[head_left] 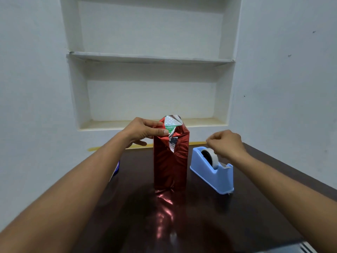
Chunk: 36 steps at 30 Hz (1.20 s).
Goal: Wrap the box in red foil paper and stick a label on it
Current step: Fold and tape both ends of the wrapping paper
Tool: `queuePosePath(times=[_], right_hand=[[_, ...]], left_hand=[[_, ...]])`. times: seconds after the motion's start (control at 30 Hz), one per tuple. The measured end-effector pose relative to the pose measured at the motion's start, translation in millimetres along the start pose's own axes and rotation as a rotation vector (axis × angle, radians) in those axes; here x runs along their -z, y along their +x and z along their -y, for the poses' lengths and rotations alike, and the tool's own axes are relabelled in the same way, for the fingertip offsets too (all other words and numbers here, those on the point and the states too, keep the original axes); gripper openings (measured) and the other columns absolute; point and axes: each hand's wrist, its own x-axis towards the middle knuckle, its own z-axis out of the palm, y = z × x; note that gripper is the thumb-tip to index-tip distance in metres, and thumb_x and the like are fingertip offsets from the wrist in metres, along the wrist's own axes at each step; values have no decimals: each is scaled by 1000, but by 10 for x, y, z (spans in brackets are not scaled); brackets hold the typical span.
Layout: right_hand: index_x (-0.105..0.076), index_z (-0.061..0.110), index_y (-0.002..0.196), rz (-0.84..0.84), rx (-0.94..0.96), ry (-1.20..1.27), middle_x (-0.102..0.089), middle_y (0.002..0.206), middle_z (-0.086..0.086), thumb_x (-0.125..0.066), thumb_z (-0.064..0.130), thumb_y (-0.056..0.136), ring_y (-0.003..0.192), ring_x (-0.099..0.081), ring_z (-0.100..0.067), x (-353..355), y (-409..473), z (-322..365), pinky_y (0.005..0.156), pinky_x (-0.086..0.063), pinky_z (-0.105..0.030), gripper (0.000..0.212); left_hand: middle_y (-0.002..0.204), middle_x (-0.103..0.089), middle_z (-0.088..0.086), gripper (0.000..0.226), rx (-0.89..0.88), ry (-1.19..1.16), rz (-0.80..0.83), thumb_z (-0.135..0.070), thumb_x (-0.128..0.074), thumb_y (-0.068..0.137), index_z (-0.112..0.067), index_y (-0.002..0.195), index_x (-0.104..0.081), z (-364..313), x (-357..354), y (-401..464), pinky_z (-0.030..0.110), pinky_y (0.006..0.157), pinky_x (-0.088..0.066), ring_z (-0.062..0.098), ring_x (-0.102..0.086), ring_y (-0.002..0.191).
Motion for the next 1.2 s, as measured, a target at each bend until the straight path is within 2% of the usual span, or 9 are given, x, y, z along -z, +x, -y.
queuePosePath(times=[0.07, 0.13, 0.27, 0.4, 0.6, 0.77, 0.83, 1.0, 1.2], right_hand=[[-72, 14, 79, 36, -90, -294, -74, 84, -4, -60, 26, 84, 68, -63, -18, 44, 22, -230, 58, -48, -25, 18], [-63, 14, 80, 109, -195, -404, -68, 89, -8, -59, 33, 83, 71, -63, -24, 72, 52, -408, 57, -48, -27, 19], [-56, 10, 101, 269, -442, -108, -55, 107, -12, -65, 28, 95, 83, -68, -37, 113, 82, -509, 57, -59, -40, 21], [-67, 6, 103, 377, -587, 153, -54, 125, -16, -68, 10, 95, 98, -62, -35, 160, 203, -586, 78, -63, -55, 9], [-69, 4, 113, 363, -604, 506, -62, 112, -8, -57, 8, 99, 115, -55, -28, 218, 231, -570, 77, -53, -73, 18], [-68, 5, 98, 251, -589, 694, -61, 103, -9, -60, 4, 96, 99, -61, -25, 160, -12, -762, 75, -57, -59, 7], [-69, 3, 99, 219, -571, 736, -65, 107, -11, -67, 3, 93, 103, -63, -27, 124, -80, -863, 75, -59, -52, 7], [-64, -7, 117, 147, -565, 757, -70, 116, -19, -76, -4, 86, 103, -70, -30, 51, -144, -1056, 70, -62, -39, 33], [-65, -5, 94, 90, -508, 510, -69, 112, -19, -78, -1, 84, 97, -72, -28, 28, -49, -1063, 77, -64, -40, 16]], left_hand=[[105, -78, -7, 45, -6, -6, 3, -44, -93, 66, -39, 109, -80, 13, -9, 3, 42, 88, -56, 17, -69, 104], [105, -78, -7, 47, -12, -14, 0, -46, -93, 63, -39, 108, -80, 29, -16, 5, 45, 91, -56, 16, -69, 104], [105, -78, -8, 43, -9, -37, -8, -44, -93, 65, -40, 106, -81, 52, -15, 7, 47, 94, -55, 16, -69, 105], [107, -78, -6, 45, -11, -42, -12, -43, -92, 68, -38, 111, -80, 63, -18, 18, 46, 93, -55, 17, -69, 106], [105, -79, -7, 49, -11, -51, -10, -46, -92, 63, -38, 110, -80, 66, -18, 7, 46, 93, -55, 14, -70, 104], [100, -80, -8, 52, -13, -66, -16, -50, -91, 58, -38, 107, -81, 91, -17, 12, 46, 91, -56, 14, -70, 102], [102, -80, -7, 51, -10, -67, -19, -49, -91, 59, -37, 108, -81, 94, -25, 20, 45, 90, -56, 16, -70, 104], [110, -78, -3, 57, -4, -68, -18, -51, -91, 55, -37, 109, -81, 99, -22, 22, 47, 90, -57, 20, -68, 109], [112, -76, -3, 59, -5, -72, -13, -51, -90, 54, -36, 110, -80, 85, -25, 2, 44, 87, -57, 17, -67, 105]])
